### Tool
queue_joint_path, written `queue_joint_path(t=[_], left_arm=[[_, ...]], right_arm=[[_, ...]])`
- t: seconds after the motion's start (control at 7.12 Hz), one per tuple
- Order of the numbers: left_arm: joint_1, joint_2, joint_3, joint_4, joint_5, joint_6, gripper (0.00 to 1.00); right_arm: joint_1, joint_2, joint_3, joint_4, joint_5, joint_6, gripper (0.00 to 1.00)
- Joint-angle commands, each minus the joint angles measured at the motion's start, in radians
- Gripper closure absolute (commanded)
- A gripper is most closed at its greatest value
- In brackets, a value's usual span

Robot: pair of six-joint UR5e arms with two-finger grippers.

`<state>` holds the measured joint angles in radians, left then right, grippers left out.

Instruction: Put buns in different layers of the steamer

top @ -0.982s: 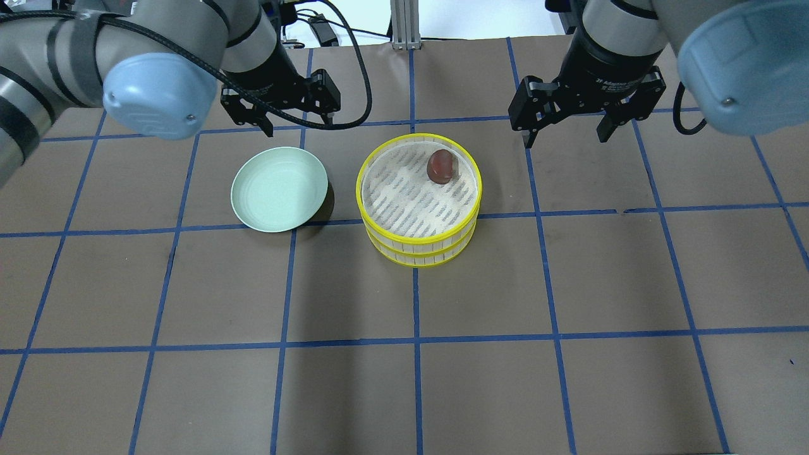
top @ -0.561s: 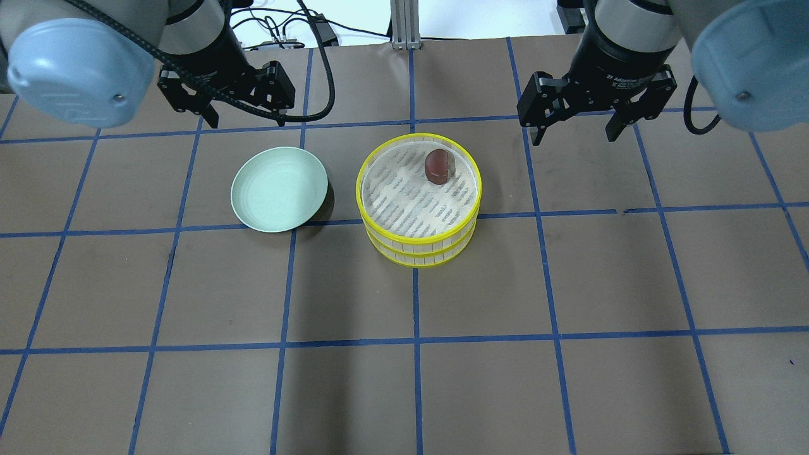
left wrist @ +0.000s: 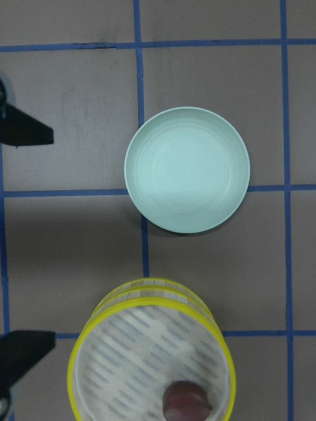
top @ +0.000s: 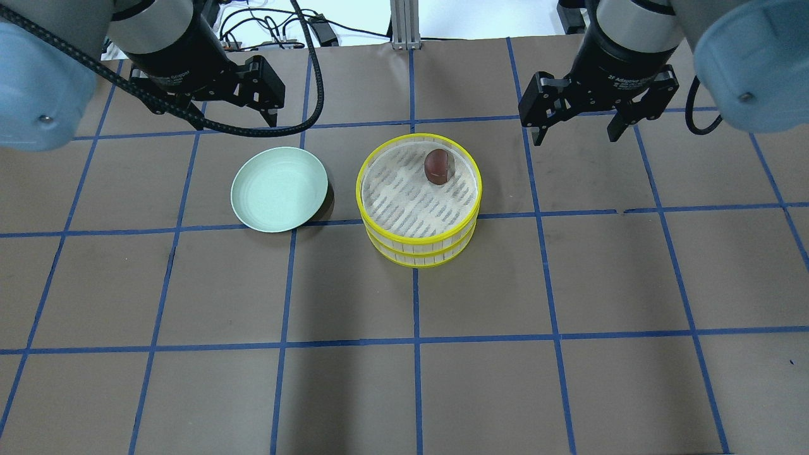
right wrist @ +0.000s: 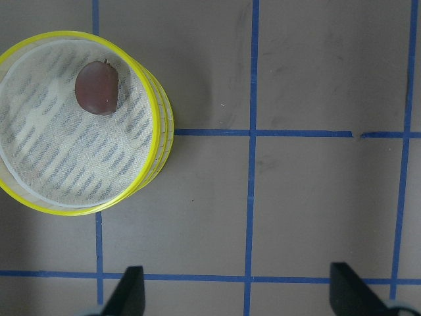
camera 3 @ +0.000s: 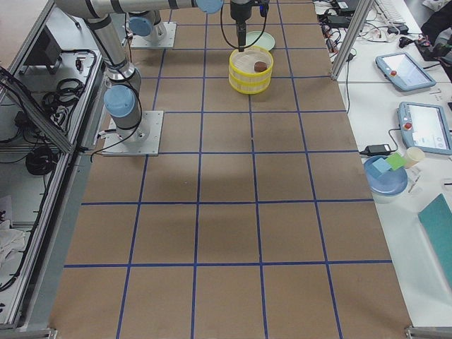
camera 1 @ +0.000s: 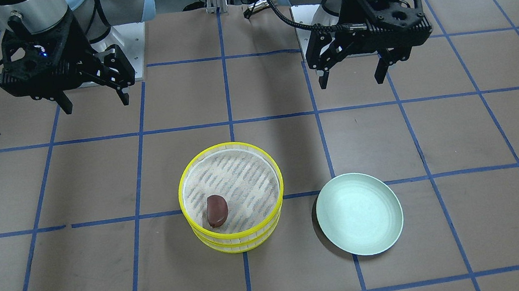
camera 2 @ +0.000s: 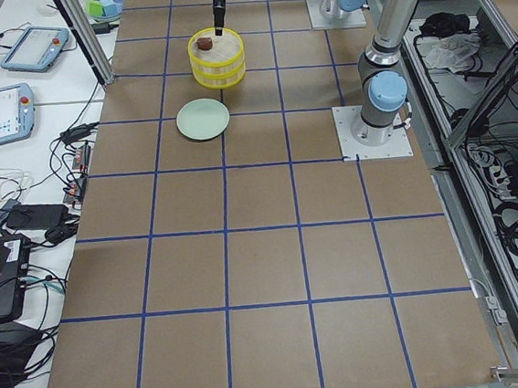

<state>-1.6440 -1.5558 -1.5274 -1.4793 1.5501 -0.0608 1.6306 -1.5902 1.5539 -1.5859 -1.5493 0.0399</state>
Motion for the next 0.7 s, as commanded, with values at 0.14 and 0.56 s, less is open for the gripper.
queue_joint_path(t=[0.14, 0.56], left_arm=[[0.051, 0.016, 0.003, -0.001, 0.123, 0.057, 0.00], [0.116, 0.016, 0.006, 0.001, 0.055, 0.063, 0.00]], right_arm=[[0.000, 0.001, 0.000, 0.000, 0.002, 0.000, 0.00], [0.000, 0.003, 0.000, 0.000, 0.002, 0.000, 0.00]])
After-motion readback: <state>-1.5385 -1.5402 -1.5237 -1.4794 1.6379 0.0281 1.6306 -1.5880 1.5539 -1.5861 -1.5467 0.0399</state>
